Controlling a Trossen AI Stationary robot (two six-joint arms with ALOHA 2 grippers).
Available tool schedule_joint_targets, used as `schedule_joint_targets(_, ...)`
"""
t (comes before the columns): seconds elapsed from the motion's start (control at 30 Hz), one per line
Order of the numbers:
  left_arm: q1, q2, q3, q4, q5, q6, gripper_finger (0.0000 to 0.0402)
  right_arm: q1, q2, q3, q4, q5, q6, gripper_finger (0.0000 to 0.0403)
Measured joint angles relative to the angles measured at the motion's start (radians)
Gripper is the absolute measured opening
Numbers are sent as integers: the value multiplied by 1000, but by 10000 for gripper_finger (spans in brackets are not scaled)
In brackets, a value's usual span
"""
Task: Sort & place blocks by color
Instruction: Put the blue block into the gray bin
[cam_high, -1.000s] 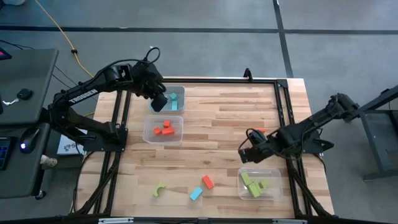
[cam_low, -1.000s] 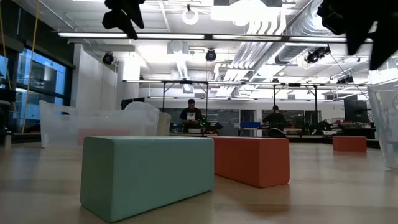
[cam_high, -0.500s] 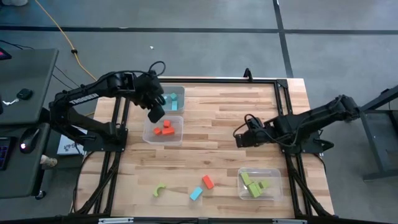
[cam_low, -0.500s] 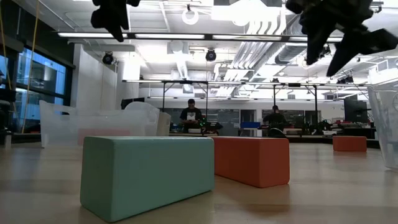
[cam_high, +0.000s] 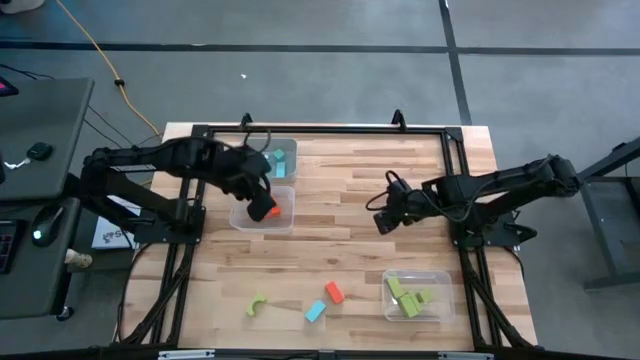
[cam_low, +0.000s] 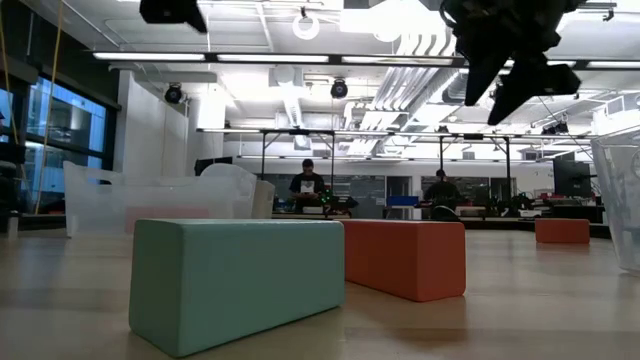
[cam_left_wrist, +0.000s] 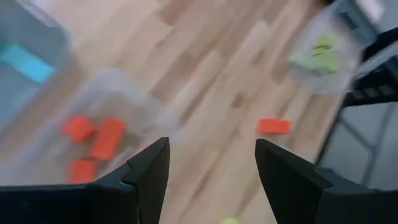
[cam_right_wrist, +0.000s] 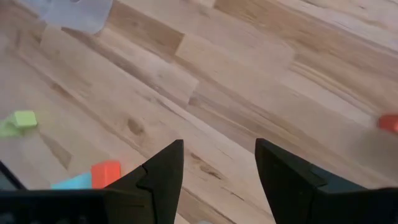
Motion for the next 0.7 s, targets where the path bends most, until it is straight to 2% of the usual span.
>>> schedule_joint_targets(0.13, -80, 12, -2, 66, 3, -110, 211, -19, 0, 0, 13, -23, -77, 188)
schedule_joint_targets(0.4, -228, 114, -1, 198, -25, -263, 211, -43, 0, 0, 18, -92, -197, 188)
schedule_joint_targets(0.7, -344, 283, -1, 304, -122, -390, 211, -47, 1, 0, 14, -93, -272, 188)
